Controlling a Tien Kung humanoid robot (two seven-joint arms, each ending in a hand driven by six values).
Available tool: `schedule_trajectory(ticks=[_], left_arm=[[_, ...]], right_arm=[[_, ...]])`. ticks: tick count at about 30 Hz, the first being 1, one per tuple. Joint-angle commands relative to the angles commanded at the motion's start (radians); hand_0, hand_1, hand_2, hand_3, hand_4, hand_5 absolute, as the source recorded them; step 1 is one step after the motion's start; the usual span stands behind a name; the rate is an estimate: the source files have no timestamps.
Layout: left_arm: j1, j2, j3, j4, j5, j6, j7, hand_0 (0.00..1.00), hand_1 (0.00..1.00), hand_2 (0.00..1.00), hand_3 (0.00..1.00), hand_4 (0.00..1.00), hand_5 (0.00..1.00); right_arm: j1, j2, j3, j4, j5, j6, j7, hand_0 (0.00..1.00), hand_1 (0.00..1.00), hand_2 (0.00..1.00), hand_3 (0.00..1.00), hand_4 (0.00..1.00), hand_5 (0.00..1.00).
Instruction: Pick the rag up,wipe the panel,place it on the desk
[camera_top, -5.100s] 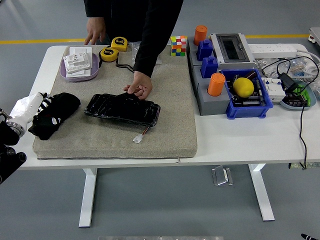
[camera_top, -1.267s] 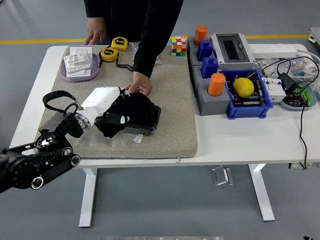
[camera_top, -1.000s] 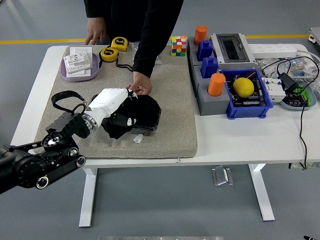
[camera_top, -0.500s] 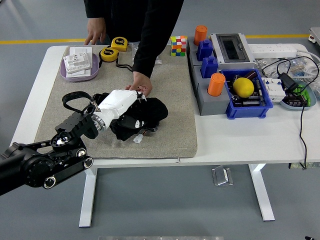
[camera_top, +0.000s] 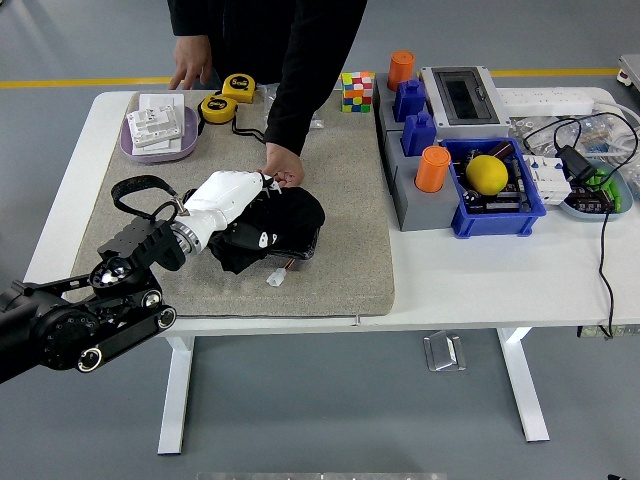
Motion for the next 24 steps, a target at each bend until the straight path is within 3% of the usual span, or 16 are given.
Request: schedule_trajectory(ticks=[24], left_arm=[[0.044, 0.084, -0.065, 0.046, 0.020, 0.011, -0.005, 0.296, 0.210, 0.501, 0.557, 0.491, 0.002]], right_arm=[[-0.008, 0.006, 0.008, -0.001, 0.001, 0.002, -0.003, 0.788, 0.706, 0.722, 0.664, 0.998, 0.498]])
